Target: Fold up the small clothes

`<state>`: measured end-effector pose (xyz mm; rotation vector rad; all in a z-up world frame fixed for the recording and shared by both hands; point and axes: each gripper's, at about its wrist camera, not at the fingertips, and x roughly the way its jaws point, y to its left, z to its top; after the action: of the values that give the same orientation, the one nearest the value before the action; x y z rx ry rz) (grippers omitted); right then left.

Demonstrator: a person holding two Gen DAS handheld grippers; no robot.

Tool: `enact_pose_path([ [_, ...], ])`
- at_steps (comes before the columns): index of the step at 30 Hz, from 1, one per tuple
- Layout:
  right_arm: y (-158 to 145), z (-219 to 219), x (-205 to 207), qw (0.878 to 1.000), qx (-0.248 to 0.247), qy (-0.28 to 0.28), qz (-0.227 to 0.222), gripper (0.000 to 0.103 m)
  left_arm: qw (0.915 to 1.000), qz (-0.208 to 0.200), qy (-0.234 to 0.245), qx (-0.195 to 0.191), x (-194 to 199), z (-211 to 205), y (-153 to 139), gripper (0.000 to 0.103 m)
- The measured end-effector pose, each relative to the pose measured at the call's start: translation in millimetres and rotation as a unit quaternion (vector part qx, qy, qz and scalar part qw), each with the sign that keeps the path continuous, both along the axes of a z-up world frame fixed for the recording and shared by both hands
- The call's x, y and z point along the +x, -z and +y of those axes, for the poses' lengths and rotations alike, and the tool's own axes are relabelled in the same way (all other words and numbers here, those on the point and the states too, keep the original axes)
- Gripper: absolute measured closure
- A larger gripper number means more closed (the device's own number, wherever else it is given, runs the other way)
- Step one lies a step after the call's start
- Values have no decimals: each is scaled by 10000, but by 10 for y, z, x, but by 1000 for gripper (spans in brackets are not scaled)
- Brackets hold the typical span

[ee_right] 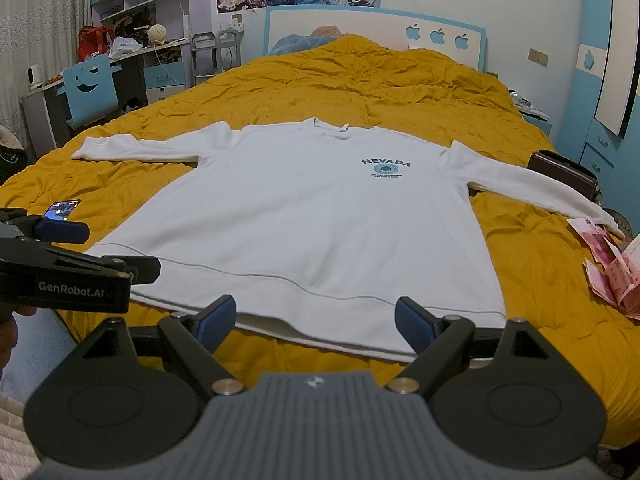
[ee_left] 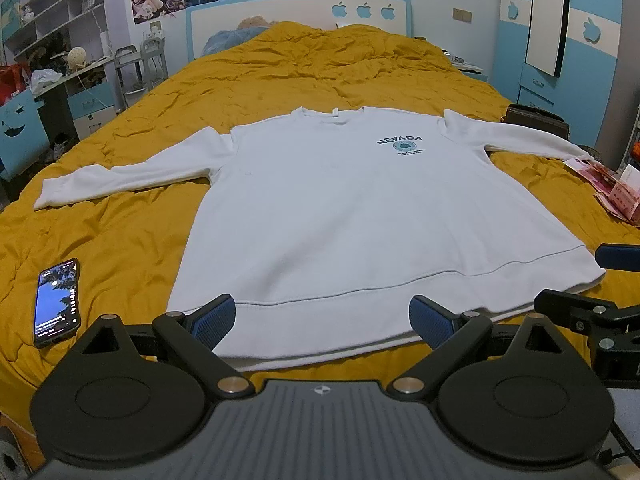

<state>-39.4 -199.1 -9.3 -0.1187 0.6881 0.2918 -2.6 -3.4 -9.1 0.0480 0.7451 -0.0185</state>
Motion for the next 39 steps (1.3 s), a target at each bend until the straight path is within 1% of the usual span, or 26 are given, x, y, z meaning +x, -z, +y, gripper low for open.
enact_pose_path([
  [17,7,-2,4,10000,10,-12,16,21,9999,100,54,15,88,18,-11,0],
  [18,15,0,11,10000,12,-16,24,21,9998,-106,55,-185,78,23,-14,0],
  [20,27,2,36,10000,13,-33,16,21,9997,-34,66,-217,129,41,-38,0],
  [23,35,6,110,9999,54,-101,-63,20,9992,3,73,-395,249,126,-95,0],
  [24,39,4,151,9997,105,-181,-148,21,9985,19,60,-538,299,173,-114,0],
  [25,46,1,196,9994,133,-247,-214,21,9983,9,42,-582,367,223,-134,0],
  [28,65,13,387,9992,111,-307,-239,21,9966,163,-130,-792,589,428,-162,0],
  [29,75,11,464,9992,103,-315,-229,21,9966,175,-182,-780,653,494,-165,0],
  [30,84,9,552,9992,99,-316,-233,21,9956,154,-247,-886,726,583,-171,0],
  [31,95,9,634,9992,98,-312,-240,21,9961,158,-339,-805,799,662,-166,0],
  [36,136,20,1096,9996,-23,-221,-195,21,9940,-6,-787,-760,1170,1107,-134,1],
  [39,176,55,1391,9997,-76,-209,-123,21,9889,43,-1084,-1016,1425,1474,-101,2],
])
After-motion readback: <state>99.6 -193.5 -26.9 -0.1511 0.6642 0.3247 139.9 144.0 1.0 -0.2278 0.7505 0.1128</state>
